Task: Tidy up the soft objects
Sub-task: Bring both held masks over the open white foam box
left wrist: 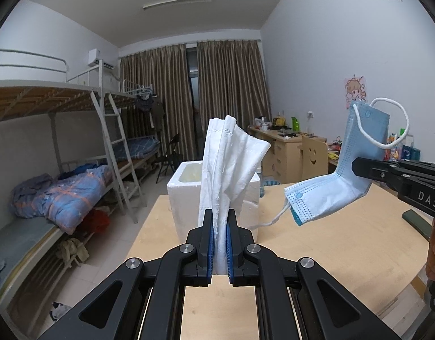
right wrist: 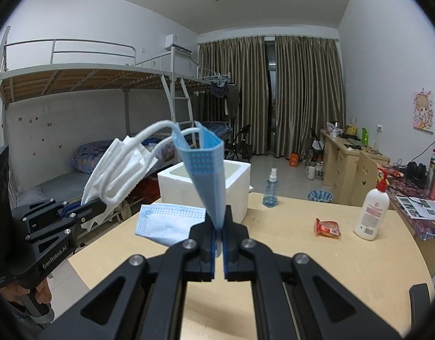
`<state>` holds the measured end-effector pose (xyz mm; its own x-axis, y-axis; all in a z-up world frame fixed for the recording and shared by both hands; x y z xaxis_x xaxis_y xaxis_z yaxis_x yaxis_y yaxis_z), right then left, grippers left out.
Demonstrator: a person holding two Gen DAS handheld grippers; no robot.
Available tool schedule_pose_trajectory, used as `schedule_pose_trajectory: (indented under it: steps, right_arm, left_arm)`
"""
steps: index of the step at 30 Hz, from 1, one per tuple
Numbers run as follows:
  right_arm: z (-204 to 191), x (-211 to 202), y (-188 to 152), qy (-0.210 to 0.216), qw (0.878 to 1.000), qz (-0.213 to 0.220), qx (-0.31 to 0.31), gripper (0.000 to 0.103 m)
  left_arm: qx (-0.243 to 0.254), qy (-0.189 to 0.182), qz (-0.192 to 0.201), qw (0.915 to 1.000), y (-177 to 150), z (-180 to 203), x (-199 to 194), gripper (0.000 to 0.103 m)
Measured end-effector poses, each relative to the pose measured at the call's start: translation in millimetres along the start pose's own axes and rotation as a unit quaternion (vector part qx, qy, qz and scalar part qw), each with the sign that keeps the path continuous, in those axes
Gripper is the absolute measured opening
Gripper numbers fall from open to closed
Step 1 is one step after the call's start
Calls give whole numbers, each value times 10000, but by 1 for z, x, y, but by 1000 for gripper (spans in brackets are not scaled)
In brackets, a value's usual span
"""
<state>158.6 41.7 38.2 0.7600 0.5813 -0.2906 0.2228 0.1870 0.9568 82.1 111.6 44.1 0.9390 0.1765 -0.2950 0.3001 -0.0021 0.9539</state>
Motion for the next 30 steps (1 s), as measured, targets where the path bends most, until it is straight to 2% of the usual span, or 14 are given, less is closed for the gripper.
schedule_pose_trajectory:
  steps: [20, 30]
  right_arm:
    - [1, 39, 26, 104, 9998, -160, 10, 6]
    - [-4, 72, 46, 252, 9993, -275, -4, 6]
  left_arm:
    - [-117, 107, -36, 9999, 28, -23, 50, 8]
    - [-232, 19, -25, 9997, 47, -43, 80, 8]
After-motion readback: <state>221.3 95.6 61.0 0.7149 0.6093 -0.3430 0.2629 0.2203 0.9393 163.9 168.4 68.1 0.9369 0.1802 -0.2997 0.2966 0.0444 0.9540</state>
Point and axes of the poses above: each gripper's, at about its wrist camera, not at the fingertips, and x roughly the way its jaws point, z to its right, y to its top, the point moved 10 cm from there along x, roughly the way its jaws point, and after that the axes turned 2 degrees about -y, right-handed, at the moved point
